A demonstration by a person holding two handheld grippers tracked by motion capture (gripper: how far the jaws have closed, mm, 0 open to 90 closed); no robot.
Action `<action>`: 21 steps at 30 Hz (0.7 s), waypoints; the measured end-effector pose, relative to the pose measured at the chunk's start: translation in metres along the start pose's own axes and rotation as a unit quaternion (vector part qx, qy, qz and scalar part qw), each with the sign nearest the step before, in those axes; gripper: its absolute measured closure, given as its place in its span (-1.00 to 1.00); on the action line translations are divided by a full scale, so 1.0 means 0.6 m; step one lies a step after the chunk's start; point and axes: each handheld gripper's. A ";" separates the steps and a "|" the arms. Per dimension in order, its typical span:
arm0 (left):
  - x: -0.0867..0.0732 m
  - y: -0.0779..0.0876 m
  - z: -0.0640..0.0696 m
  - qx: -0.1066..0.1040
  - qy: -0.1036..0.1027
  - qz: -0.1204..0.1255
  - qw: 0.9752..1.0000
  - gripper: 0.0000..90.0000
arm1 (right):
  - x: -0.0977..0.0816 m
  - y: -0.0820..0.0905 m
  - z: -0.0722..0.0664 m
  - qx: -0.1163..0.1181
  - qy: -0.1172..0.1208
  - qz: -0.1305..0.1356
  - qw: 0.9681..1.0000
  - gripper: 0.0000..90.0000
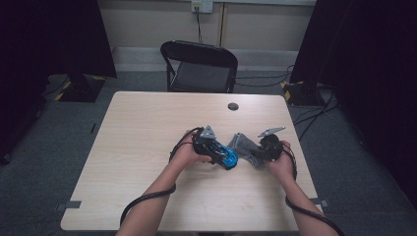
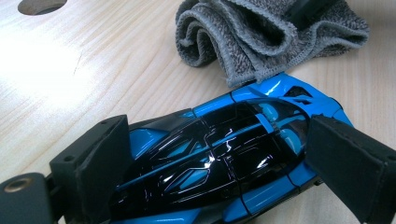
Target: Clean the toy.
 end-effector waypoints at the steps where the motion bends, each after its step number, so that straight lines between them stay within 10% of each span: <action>1: 0.000 0.000 0.000 0.000 0.001 0.000 1.000 -0.85 | 0.002 0.000 -0.001 0.001 -0.013 0.003 1.000 0.69; 9: -0.001 0.000 0.000 -0.001 0.000 0.001 1.000 -0.86 | 0.035 -0.002 -0.001 -0.020 -0.054 0.023 0.998 0.71; 21: -0.006 0.000 0.000 -0.008 -0.007 0.016 1.000 -0.86 | 0.135 -0.059 -0.055 -0.043 -0.022 0.026 0.998 0.70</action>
Point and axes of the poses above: each handheld gripper's, and its own axes: y roughly backward along the jaws, x roughly out of its top, z roughly to its right, and after that the axes turned 15 degrees about -x, right-handed
